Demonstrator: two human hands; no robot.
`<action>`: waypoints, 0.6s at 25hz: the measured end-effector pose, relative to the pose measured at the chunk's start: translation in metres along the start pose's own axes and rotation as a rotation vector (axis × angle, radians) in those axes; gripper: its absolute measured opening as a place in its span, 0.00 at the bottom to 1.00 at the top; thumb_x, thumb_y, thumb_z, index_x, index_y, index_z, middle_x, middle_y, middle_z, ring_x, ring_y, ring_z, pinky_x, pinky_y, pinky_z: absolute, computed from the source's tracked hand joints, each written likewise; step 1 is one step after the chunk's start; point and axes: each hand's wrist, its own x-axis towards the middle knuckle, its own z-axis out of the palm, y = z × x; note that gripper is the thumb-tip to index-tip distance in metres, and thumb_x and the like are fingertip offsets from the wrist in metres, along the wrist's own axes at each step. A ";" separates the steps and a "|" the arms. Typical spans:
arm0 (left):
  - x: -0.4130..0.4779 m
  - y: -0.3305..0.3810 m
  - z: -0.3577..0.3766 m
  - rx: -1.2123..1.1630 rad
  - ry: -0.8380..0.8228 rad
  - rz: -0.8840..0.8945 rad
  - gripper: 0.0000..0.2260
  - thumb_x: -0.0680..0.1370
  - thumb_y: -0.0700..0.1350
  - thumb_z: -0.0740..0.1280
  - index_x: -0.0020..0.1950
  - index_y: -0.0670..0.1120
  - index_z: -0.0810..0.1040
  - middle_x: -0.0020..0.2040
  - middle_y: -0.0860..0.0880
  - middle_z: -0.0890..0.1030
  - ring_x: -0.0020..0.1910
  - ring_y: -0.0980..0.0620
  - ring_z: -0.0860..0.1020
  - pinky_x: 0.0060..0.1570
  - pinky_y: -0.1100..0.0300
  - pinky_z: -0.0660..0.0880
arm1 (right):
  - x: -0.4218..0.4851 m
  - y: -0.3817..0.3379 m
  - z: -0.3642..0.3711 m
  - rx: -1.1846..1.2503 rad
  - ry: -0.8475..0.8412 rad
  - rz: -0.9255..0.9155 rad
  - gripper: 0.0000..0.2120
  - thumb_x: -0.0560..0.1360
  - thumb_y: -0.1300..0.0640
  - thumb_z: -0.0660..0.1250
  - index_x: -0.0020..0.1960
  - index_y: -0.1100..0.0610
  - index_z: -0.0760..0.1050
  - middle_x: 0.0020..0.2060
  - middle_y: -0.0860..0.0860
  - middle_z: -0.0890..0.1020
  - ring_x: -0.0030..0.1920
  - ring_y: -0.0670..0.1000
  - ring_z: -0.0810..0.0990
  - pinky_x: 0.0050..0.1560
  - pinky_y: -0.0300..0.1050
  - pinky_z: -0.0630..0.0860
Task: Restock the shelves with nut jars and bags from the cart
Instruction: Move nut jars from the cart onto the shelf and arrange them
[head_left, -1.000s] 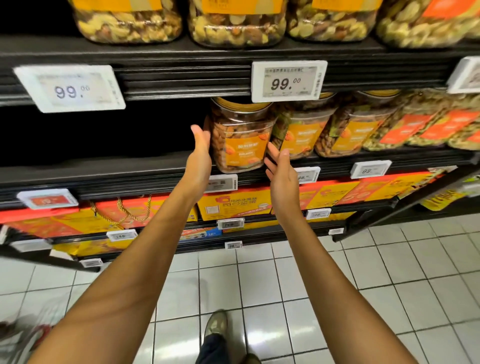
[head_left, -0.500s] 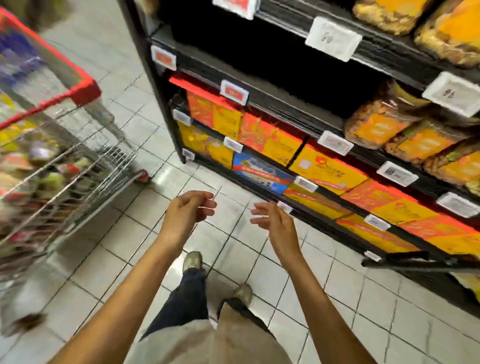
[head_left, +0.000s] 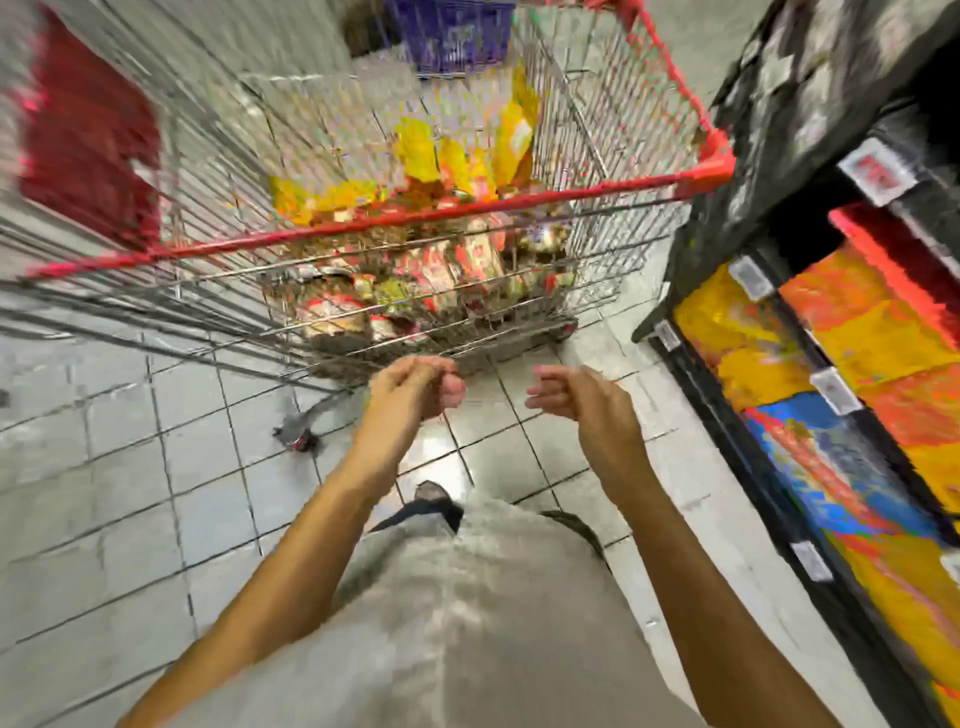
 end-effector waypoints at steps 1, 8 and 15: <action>0.011 0.011 -0.017 -0.023 0.015 0.010 0.13 0.80 0.35 0.57 0.41 0.43 0.76 0.27 0.53 0.80 0.24 0.61 0.75 0.32 0.70 0.74 | 0.016 -0.010 0.022 -0.001 -0.023 -0.020 0.18 0.82 0.60 0.50 0.45 0.54 0.77 0.36 0.48 0.82 0.35 0.43 0.82 0.43 0.34 0.77; 0.089 0.094 -0.077 -0.101 0.019 0.082 0.10 0.80 0.37 0.58 0.42 0.45 0.77 0.31 0.53 0.80 0.27 0.60 0.76 0.34 0.65 0.72 | 0.122 -0.071 0.109 -0.031 -0.111 -0.090 0.16 0.82 0.55 0.52 0.46 0.53 0.78 0.36 0.47 0.83 0.37 0.43 0.82 0.43 0.37 0.77; 0.234 0.167 -0.116 -0.137 0.157 0.085 0.11 0.79 0.37 0.58 0.41 0.46 0.78 0.28 0.54 0.81 0.25 0.61 0.77 0.29 0.68 0.72 | 0.292 -0.100 0.153 -0.196 -0.289 0.024 0.16 0.82 0.58 0.53 0.46 0.60 0.77 0.36 0.51 0.80 0.32 0.40 0.78 0.41 0.38 0.74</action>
